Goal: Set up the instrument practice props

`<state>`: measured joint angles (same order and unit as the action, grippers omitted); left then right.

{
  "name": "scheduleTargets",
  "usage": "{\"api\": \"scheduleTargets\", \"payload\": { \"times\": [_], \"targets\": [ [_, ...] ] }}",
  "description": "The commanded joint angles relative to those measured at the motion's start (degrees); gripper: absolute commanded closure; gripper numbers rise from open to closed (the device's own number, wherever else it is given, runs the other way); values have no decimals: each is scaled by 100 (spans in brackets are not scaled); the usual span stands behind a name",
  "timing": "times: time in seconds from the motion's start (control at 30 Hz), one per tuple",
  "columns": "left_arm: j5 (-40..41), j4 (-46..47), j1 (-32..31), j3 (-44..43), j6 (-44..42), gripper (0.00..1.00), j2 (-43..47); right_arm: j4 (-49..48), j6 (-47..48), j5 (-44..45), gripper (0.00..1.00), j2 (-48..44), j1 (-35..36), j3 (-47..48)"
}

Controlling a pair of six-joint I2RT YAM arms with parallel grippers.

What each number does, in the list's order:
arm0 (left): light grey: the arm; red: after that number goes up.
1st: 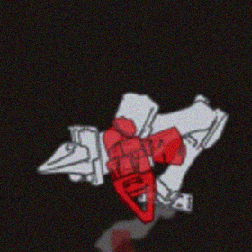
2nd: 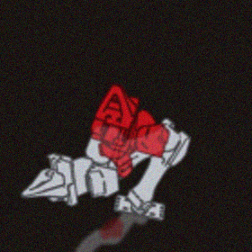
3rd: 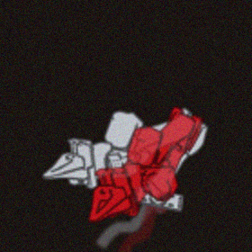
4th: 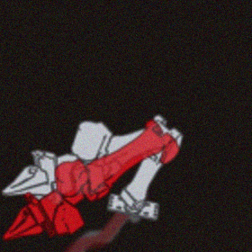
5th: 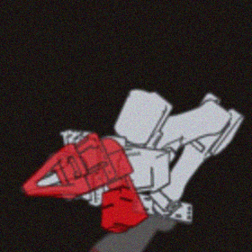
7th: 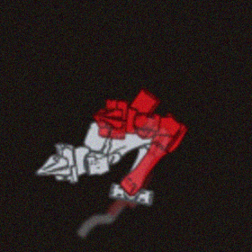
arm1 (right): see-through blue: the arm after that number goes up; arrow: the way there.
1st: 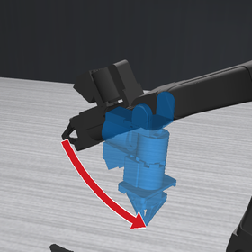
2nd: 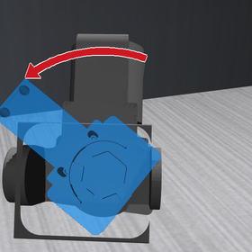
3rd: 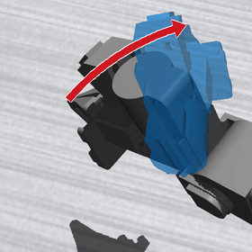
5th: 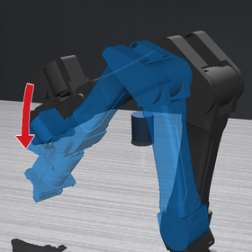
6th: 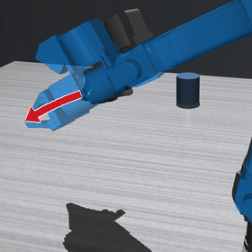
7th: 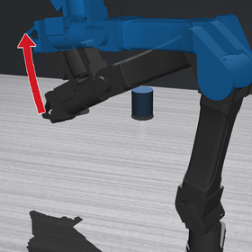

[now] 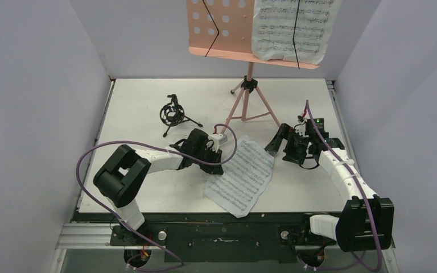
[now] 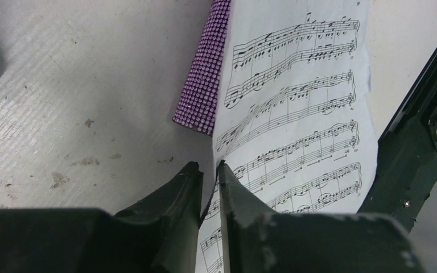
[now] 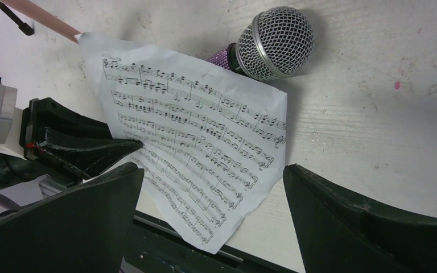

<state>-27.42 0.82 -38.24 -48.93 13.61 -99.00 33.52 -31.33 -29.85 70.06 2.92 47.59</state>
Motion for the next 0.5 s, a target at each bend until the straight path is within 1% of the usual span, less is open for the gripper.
{"api": "scheduleTargets", "payload": {
  "times": [0.0, 0.07, 0.2, 0.23, 0.27, 0.47],
  "targets": [
    [-89, 262, 18, -197, -222, 89, 417, -151, 64, -59, 0, -184, -62, 382],
    [-61, 347, 18, -160, -239, 100, 606, -108, 74, -60, 0, -194, -71, 450],
    [63, 633, 18, -40, -90, 100, 1021, -11, 97, -77, 0, -245, -96, 629],
    [96, 737, 18, 7, -29, 100, 1147, 7, 96, -83, 4, -265, -105, 674],
    [129, 847, 18, 60, 6, 100, 1277, 13, 94, -102, 5, -285, -107, 719],
    [433, 1884, 25, 527, 103, 100, 2258, -4, 75, -194, 9, -440, -147, 970]
  ]
}}
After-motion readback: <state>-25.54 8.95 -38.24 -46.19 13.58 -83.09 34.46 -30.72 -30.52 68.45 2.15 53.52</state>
